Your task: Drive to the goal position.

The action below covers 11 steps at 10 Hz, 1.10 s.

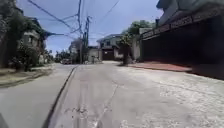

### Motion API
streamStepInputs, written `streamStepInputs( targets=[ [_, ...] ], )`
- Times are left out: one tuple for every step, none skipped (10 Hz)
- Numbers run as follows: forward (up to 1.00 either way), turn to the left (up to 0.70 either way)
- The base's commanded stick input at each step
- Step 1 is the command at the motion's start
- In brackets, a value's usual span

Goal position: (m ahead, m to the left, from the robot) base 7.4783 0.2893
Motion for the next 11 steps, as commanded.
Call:
streamStepInputs(
  targets=[
    [1.00,0.01],
    [1.00,0.01],
    [1.00,0.01],
    [1.00,0.01],
    [1.00,0.01],
    [1.00,0.01],
    [1.00,0.01],
    [1.00,0.01],
    [1.00,0.01],
    [1.00,0.01],
    [1.00,0.01]
  ],
)
